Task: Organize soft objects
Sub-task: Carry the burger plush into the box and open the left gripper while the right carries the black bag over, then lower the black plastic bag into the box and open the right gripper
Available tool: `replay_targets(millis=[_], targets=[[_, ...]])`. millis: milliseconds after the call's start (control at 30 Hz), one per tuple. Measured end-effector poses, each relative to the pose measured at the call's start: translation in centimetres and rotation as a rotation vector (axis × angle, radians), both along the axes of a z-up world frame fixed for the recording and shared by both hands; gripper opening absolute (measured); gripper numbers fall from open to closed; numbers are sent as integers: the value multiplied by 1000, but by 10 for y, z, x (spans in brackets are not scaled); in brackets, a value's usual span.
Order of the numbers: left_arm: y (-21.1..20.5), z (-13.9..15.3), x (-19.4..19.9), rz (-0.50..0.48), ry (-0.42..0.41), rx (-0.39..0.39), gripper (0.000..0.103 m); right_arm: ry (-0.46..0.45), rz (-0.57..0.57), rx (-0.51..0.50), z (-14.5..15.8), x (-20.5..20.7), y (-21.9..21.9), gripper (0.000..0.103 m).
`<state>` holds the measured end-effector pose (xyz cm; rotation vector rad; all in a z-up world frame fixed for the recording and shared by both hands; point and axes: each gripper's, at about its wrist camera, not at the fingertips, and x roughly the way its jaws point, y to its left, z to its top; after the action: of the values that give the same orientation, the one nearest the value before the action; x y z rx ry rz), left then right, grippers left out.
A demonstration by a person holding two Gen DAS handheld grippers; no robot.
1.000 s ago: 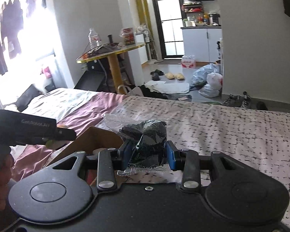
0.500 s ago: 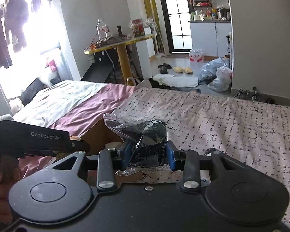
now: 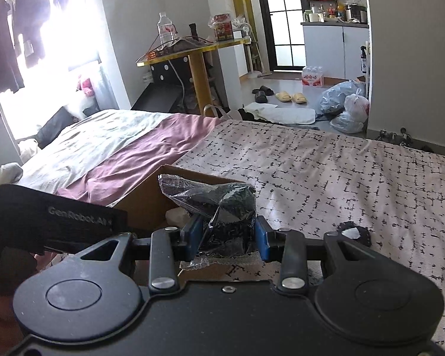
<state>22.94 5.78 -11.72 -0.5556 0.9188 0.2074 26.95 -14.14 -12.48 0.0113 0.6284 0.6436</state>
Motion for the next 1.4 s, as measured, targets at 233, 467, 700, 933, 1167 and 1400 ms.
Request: replay_targets(millis=[233, 467, 700, 933, 1167, 1400], targets=[[27, 9, -6, 44, -22, 24, 69, -5, 25, 0, -4, -2, 20, 38], [47, 13, -9, 65, -22, 20, 69, -5, 58, -27, -6, -4, 46, 38], [57, 16, -11, 71, -13, 33, 69, -12, 64, -58, -7, -7, 57, 59], [55, 18, -13, 70, -7, 52, 69, -7, 37, -38, 1, -7, 43, 66], [36, 23, -10, 48, -9, 77, 69, 23, 1, -32, 2, -1, 24, 66], [11, 23, -7, 21, -3, 116, 71, 63, -10, -29, 0, 4, 8, 72]])
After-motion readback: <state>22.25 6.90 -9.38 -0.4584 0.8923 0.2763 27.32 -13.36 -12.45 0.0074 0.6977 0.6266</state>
